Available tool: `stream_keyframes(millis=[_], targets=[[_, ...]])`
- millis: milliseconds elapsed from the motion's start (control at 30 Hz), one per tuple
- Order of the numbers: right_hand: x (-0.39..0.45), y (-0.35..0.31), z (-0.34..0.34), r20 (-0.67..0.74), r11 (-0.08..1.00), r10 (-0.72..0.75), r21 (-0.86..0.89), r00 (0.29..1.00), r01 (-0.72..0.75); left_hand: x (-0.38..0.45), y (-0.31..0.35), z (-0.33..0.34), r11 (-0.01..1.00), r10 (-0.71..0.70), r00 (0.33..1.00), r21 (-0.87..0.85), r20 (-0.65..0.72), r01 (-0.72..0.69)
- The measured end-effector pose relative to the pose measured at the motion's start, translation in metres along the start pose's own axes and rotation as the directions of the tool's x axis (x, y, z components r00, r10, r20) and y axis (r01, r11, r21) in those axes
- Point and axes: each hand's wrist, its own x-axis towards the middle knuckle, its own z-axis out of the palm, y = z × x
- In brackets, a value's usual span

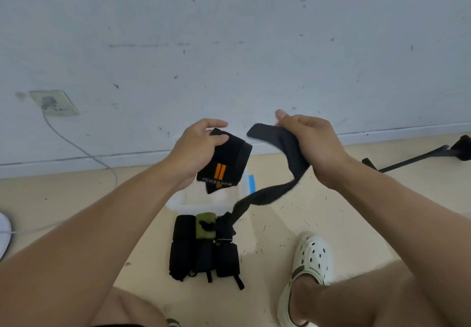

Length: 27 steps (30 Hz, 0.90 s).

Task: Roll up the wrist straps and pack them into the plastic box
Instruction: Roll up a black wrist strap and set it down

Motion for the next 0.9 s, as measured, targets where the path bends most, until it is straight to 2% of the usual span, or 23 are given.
stream_keyframes(millis=[133, 267, 400, 533, 667, 767, 833, 900], targets=[[-0.009, -0.006, -0.001, 0.218, 0.937, -0.034, -0.333, 0.975, 0.107, -0.003, 0.0, -0.003, 0.998, 0.021, 0.994, 0.058, 0.108, -0.028], [-0.012, -0.007, 0.005, 0.442, 0.866, 0.075, -0.474, 0.894, 0.162, -0.009, 0.002, -0.003, 0.997, 0.025, 0.967, 0.065, 0.255, -0.043], [-0.009, -0.001, 0.009, 0.48, 0.851, 0.11, -0.497, 0.871, 0.167, -0.013, 0.003, -0.002, 0.997, -0.009, 0.917, 0.07, 0.398, -0.02], [-0.006, 0.001, 0.008, 0.382, 0.859, 0.076, -0.494, 0.921, 0.134, -0.013, 0.004, -0.005, 0.999, -0.024, 0.885, 0.034, 0.466, 0.009], [0.0, 0.003, 0.002, 0.21, 0.902, 0.03, -0.428, 0.977, 0.064, -0.011, 0.005, -0.008, 0.997, 0.013, 0.902, 0.064, 0.431, -0.045], [0.001, 0.004, 0.001, 0.097, 0.921, 0.057, -0.388, 0.994, -0.015, -0.008, 0.005, -0.015, 0.997, 0.009, 0.945, 0.073, 0.328, -0.035], [0.0, 0.001, -0.002, 0.098, 0.913, 0.11, -0.404, 0.989, -0.061, -0.007, 0.005, -0.017, 0.997, 0.025, 0.979, 0.071, 0.202, -0.04], [-0.001, 0.001, -0.005, 0.18, 0.858, 0.194, -0.508, 0.964, -0.077, -0.006, 0.004, -0.017, 0.997, 0.066, 0.995, 0.032, 0.073, -0.069]])
